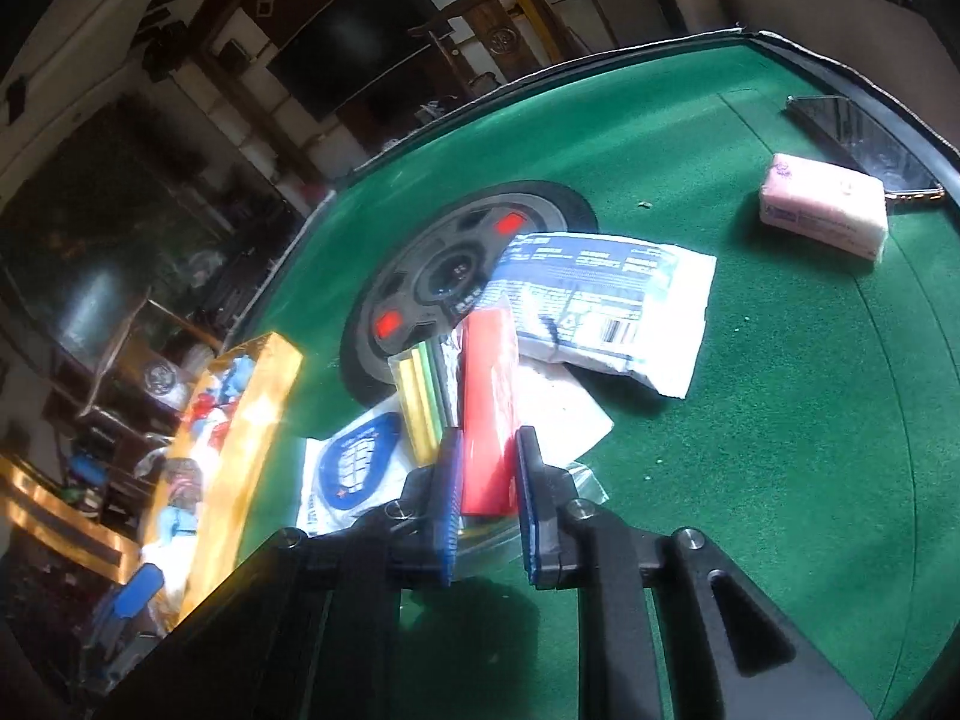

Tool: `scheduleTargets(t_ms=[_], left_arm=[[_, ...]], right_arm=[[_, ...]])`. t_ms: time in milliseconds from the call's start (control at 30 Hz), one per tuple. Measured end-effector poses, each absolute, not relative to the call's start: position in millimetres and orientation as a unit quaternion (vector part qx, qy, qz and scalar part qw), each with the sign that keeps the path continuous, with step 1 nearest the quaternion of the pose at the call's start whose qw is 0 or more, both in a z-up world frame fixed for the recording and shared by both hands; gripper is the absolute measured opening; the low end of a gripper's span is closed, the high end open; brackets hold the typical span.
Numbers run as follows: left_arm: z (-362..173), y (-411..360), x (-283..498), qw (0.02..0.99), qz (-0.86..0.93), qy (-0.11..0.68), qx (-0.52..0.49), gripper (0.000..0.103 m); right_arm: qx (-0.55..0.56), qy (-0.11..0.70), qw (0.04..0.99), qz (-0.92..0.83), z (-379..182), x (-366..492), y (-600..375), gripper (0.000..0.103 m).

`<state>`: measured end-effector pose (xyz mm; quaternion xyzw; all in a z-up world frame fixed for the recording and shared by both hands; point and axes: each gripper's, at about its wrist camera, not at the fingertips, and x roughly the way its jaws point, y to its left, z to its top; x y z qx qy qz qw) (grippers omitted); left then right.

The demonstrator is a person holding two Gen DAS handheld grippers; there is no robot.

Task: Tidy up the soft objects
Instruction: 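Grasp the zip bag of coloured sticks with the right tool, then lift the zip bag off the table with the right tool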

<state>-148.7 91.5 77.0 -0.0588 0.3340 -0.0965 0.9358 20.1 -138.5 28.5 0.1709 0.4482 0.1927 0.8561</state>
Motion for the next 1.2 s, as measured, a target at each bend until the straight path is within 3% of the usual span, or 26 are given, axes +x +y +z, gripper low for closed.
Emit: scheduleTargets(t_ms=[267, 633, 900, 933, 967, 1033, 1200], left_arm=[[69.2, 89.2, -142.2, 0.927, -0.111, 0.351, -0.077, 0.075], [50.2, 105.2, -133.6, 0.907, -0.109, 0.384, -0.131, 0.075], [55.5, 114.9, -137.6, 0.911, -0.096, 0.376, -0.142, 0.075], [57.8, 116.6, -138.0, 0.912, -0.095, 0.373, -0.143, 0.075], [60.1, 118.3, -137.9, 0.913, -0.093, 0.369, -0.144, 0.075], [64.3, 121.4, -139.1, 0.917, -0.086, 0.362, -0.144, 0.075], [75.7, 134.3, -142.8, 0.924, -0.068, 0.346, -0.149, 0.075]], right_arm=[[0.255, 0.436, 0.790, 0.348, 32.5, 12.7, -138.0, 0.015], [0.108, 0.476, 0.746, 0.453, 25.3, -20.9, -45.2, 0.015], [0.034, 0.481, 0.776, 0.407, 17.9, -27.9, -27.1, 0.018], [0.013, 0.478, 0.783, 0.397, 17.4, -30.2, -21.7, 0.020], [-0.001, 0.474, 0.787, 0.396, 18.3, -32.5, -17.2, 0.029], [-0.014, 0.466, 0.789, 0.399, 20.3, -37.2, -10.3, 0.058], [-0.089, 0.447, 0.806, 0.377, 14.3, -55.4, 18.2, 0.059]])
